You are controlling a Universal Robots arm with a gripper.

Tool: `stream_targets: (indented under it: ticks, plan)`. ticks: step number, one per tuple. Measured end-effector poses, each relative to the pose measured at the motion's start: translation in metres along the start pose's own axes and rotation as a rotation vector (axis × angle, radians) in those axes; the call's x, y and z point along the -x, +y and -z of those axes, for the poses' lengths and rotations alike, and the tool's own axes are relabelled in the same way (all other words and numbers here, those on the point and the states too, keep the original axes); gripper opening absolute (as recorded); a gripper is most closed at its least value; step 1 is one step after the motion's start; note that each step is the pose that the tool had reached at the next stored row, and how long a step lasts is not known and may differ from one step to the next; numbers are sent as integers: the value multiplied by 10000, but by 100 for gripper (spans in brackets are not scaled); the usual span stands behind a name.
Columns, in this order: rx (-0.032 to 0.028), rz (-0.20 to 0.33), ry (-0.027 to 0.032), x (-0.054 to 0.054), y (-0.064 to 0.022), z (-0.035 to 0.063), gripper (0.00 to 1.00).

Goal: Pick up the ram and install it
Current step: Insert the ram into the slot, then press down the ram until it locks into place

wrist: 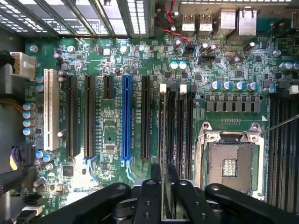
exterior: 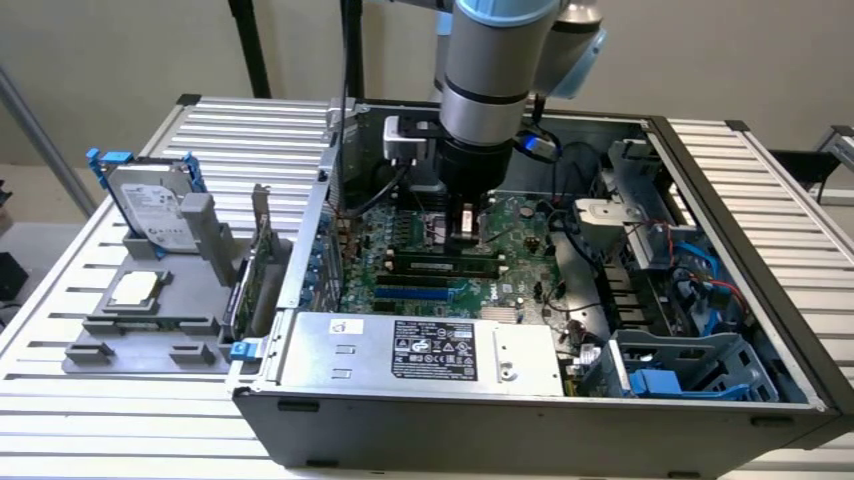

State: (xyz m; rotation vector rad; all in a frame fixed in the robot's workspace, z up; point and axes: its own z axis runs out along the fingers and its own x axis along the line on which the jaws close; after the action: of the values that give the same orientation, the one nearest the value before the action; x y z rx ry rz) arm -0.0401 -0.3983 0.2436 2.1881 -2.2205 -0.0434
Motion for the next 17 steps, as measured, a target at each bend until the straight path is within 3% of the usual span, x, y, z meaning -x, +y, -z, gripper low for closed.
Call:
stream_targets:
  ticks: [2, 13, 17]
  plan:
    - [0, 2, 0, 0, 1, 3, 11]
    - [-4, 0, 2, 0, 4, 4, 11]
    - [-72, 1, 0, 0, 6, -21, 11]
